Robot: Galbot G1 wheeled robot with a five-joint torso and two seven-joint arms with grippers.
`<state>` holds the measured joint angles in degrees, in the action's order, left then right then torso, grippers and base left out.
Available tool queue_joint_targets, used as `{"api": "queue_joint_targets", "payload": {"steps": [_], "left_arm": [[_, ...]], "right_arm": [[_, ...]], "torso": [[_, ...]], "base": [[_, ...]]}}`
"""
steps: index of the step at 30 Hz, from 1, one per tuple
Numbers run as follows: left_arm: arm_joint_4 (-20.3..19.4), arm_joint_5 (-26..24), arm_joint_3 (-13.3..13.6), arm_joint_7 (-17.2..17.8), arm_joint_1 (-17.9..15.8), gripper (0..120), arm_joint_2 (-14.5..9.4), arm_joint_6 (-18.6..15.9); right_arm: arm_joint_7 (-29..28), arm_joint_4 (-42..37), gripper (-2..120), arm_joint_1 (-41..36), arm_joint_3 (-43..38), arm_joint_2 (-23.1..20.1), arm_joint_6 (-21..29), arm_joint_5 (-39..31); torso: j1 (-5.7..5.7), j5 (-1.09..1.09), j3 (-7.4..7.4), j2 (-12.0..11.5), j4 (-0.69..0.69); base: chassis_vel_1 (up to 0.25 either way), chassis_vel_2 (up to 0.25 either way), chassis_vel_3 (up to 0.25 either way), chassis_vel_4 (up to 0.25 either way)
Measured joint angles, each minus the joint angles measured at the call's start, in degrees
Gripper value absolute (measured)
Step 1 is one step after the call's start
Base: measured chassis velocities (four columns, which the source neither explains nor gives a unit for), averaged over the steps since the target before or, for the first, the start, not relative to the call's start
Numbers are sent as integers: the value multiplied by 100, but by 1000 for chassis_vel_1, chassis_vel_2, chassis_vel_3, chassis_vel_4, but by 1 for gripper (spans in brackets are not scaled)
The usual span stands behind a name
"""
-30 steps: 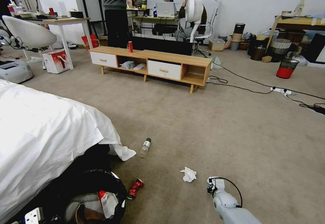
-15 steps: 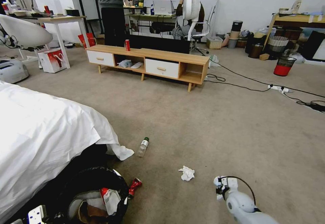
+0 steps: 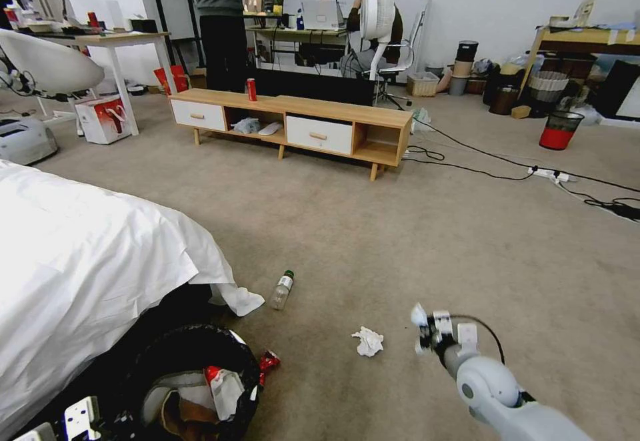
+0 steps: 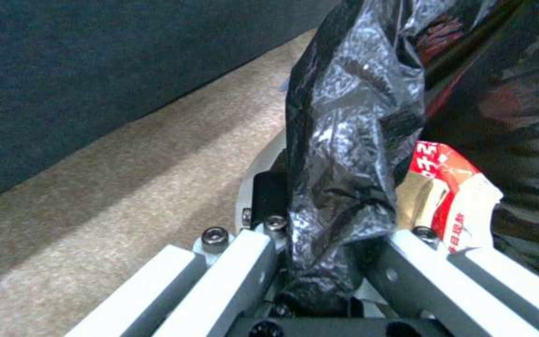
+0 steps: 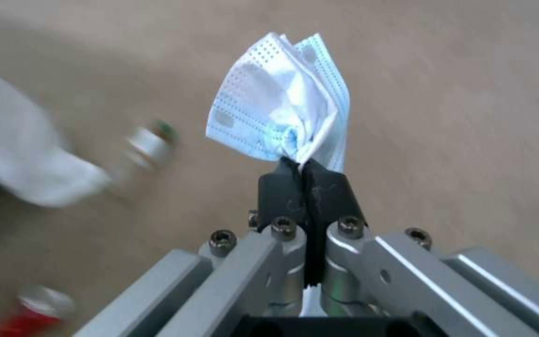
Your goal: Pick up the trash bin, then pick up the garbage from the floor and place it into the trash bin.
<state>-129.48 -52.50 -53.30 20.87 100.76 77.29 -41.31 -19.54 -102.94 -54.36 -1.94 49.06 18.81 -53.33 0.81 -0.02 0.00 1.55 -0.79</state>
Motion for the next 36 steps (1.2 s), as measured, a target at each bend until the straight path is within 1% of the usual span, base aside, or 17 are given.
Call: {"api": "queue_joint_targets", "payload": {"steps": [3,4,6,7,9,10,12,13,14,18,21,24,27,28,30,33,36], "left_arm": [[-90,-144,37,90,-21,0,-44,-62],[-90,-144,37,90,-21,0,-44,-62],[-172,-348,36,193,-22,0,-96,-83],[-172,-348,36,193,-22,0,-96,-83],[-242,-467,9,265,2,0,-161,-87],[-242,-467,9,265,2,0,-161,-87],[-310,-514,18,299,53,0,-204,-88],[-310,-514,18,299,53,0,-204,-88],[-343,-516,33,308,77,0,-215,-89],[-373,-521,45,313,92,0,-217,-89],[-434,-522,48,315,160,0,-266,-89],[-448,-524,45,315,176,0,-293,-89],[-480,-556,14,315,181,0,-388,-90],[-480,-556,14,315,181,0,-388,-90],[-484,-577,5,319,178,0,-434,-90],[-484,-605,-5,326,167,0,-471,-89],[-484,-625,-15,332,158,0,-492,-89]], "right_arm": [[2,-811,0,516,236,-243,-150,-452],[2,-811,0,516,236,-243,-150,-452],[133,-1359,0,991,447,-375,-357,-782],[133,-1359,0,991,447,-375,-357,-782],[230,-1811,0,1494,757,-434,-492,-1100],[230,-1811,0,1494,757,-434,-492,-1100],[259,-2203,0,2019,1190,-376,-532,-1495],[259,-2203,0,2019,1190,-376,-532,-1495],[264,-2354,0,2329,1487,-288,-541,-1734],[264,-2467,0,2614,1781,-197,-542,-1958],[130,-2598,0,3620,2702,110,-417,-2436],[35,-2597,0,3905,2980,224,-323,-2536],[-199,-2516,0,4575,3725,519,-4,-2766],[-199,-2516,0,4575,3725,519,-4,-2766],[-361,-2442,0,4800,4006,664,255,-2949],[-478,-2419,0,4892,4145,730,452,-3111],[-565,-2408,0,4931,4238,767,560,-3178]], "torso": [[0,0,0,0,0],[0,0,0,0,0],[0,0,0,1,0],[0,0,0,1,0],[0,3,0,0,-1],[0,3,0,0,-1],[0,0,0,1,0],[0,0,0,1,0],[0,2,0,0,-1],[0,1,0,0,0],[0,0,0,0,0],[0,0,0,0,1],[0,1,0,0,0],[0,1,0,0,0],[0,1,0,0,0],[0,0,0,0,-1],[0,1,0,0,-1]], "base": [[0,0,0,0],[0,0,0,0],[0,0,0,0],[0,0,0,0],[0,0,0,0],[0,0,0,0],[0,0,0,0],[0,0,0,0],[0,0,0,0],[0,0,0,0],[0,0,0,0],[0,0,0,0],[0,0,0,0],[0,0,0,0],[0,0,0,0],[0,0,0,0],[0,0,0,0]]}}
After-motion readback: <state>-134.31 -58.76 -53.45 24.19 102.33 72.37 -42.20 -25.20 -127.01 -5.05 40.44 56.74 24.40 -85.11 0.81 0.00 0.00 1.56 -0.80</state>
